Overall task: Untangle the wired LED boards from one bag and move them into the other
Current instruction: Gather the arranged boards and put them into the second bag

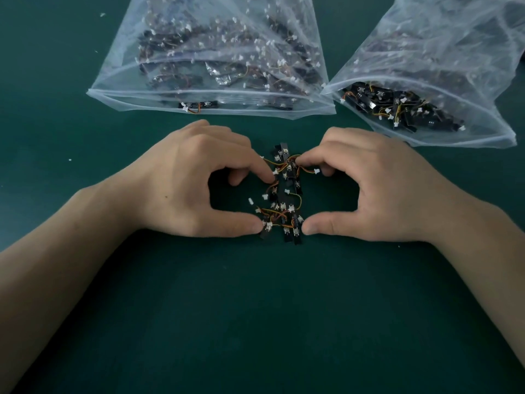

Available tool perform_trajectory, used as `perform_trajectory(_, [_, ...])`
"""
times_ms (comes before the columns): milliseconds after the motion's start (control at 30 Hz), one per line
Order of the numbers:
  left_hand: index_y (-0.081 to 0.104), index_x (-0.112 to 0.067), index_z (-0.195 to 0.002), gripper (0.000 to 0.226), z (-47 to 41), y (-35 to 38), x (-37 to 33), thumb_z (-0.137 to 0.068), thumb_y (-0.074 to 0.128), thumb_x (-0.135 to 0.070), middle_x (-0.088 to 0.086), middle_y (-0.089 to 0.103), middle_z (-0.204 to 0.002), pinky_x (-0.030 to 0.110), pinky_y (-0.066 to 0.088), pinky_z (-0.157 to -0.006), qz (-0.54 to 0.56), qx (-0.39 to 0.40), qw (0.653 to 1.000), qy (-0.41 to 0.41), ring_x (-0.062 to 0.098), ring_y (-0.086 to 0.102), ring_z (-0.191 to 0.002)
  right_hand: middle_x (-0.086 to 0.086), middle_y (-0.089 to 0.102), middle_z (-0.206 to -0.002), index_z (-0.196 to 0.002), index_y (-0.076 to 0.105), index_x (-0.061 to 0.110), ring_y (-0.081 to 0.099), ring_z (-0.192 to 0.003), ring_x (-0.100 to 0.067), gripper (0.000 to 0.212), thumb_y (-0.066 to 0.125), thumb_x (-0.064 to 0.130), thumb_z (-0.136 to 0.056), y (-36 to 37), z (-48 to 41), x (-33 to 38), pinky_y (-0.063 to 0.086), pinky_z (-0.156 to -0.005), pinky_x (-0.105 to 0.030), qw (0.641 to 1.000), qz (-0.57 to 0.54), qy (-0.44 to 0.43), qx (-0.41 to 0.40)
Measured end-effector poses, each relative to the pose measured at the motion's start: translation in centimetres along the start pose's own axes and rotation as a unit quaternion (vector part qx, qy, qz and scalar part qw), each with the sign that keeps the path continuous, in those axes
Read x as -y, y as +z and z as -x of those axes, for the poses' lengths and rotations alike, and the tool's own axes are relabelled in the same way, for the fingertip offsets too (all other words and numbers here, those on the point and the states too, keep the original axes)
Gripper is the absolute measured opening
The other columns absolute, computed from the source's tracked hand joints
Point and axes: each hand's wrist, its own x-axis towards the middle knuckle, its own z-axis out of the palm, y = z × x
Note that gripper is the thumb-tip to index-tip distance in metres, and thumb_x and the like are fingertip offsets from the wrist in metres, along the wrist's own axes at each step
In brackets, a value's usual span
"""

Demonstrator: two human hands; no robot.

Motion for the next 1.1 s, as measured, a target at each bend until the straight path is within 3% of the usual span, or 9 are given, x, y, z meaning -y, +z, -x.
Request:
perform_trajectory(133, [0.073, -0.028, -0.126, 0.057, -0.1, -0.1, 0.2, -0.082, 0.070, -0.064, -0.012, 0.054, -0.084, 0.045, 0.045, -0.082, -0.006, 0.001, 1.000, 0.000, 0.012, 0.057, -0.079, 0.015, 0.054, -0.099, -0.131, 0.066, 0.026, 0.055, -0.092, -0.008, 0.079, 0.058, 0.085, -0.079, 0.0, 0.0, -0.1, 0.044, -0.078, -0.030, 1.000, -0.016, -0.005, -0.014])
perform_trajectory(300, [0.072, -0.029, -0.129, 0.056, -0.1, 0.0, 0.3, -0.084, 0.067, -0.062, -0.013, 0.054, -0.085, 0.041, 0.041, -0.082, -0.016, 0.007, 1.000, 0.001, 0.012, 0.057, -0.080, 0.014, 0.054, -0.098, -0.130, 0.066, 0.026, 0.055, -0.091, -0.010, 0.078, 0.056, 0.085, -0.079, 0.1, 0.0, 0.0, 0.047, -0.077, -0.034, 1.000, -0.011, 0.000, -0.019])
perform_trajectory(500, [0.070, -0.029, -0.134, 0.056, -0.2, 0.1, -0.2, -0.086, 0.061, -0.056, -0.013, 0.052, -0.084, 0.035, 0.035, -0.081, -0.044, 0.010, 0.999, -0.001, 0.013, 0.054, -0.078, 0.014, 0.056, -0.093, -0.123, 0.070, 0.026, 0.056, -0.086, -0.010, 0.048, 0.045, 0.059, -0.098, 0.3, 0.0, 0.2, 0.049, -0.072, -0.041, 0.998, -0.037, 0.025, -0.048])
perform_trajectory(667, [0.070, -0.029, -0.129, 0.045, -0.6, 1.0, -1.3, -0.090, 0.060, -0.049, -0.012, 0.050, -0.083, 0.033, 0.035, -0.078, -0.098, 0.004, 0.995, 0.015, 0.016, 0.050, -0.074, 0.010, 0.060, -0.081, -0.095, 0.070, 0.031, 0.056, -0.073, -0.009, 0.038, 0.053, 0.064, -0.096, 1.7, -0.8, 1.5, 0.044, -0.060, -0.033, 0.985, -0.059, 0.098, -0.131])
perform_trajectory(900, [0.068, -0.024, -0.137, 0.048, -0.8, 1.4, -1.4, -0.096, 0.057, -0.045, -0.012, 0.052, -0.084, 0.041, 0.045, -0.079, -0.089, -0.015, 0.996, 0.018, 0.016, 0.052, -0.077, 0.011, 0.060, -0.073, -0.084, 0.070, 0.027, 0.053, -0.064, -0.009, 0.015, 0.068, 0.037, -0.096, 2.2, -1.2, 1.3, 0.042, -0.056, -0.031, 0.974, -0.066, 0.142, -0.163])
perform_trajectory(1100, [0.069, -0.019, -0.131, 0.044, -0.6, 1.5, -1.8, -0.100, 0.057, -0.048, -0.010, 0.053, -0.088, 0.040, 0.047, -0.077, -0.043, -0.044, 0.997, 0.040, 0.015, 0.053, -0.077, 0.013, 0.062, -0.068, -0.081, 0.069, 0.026, 0.058, -0.064, -0.010, 0.016, 0.067, 0.035, -0.093, 2.1, -1.1, 1.0, 0.045, -0.055, -0.028, 0.968, -0.098, 0.139, -0.185])
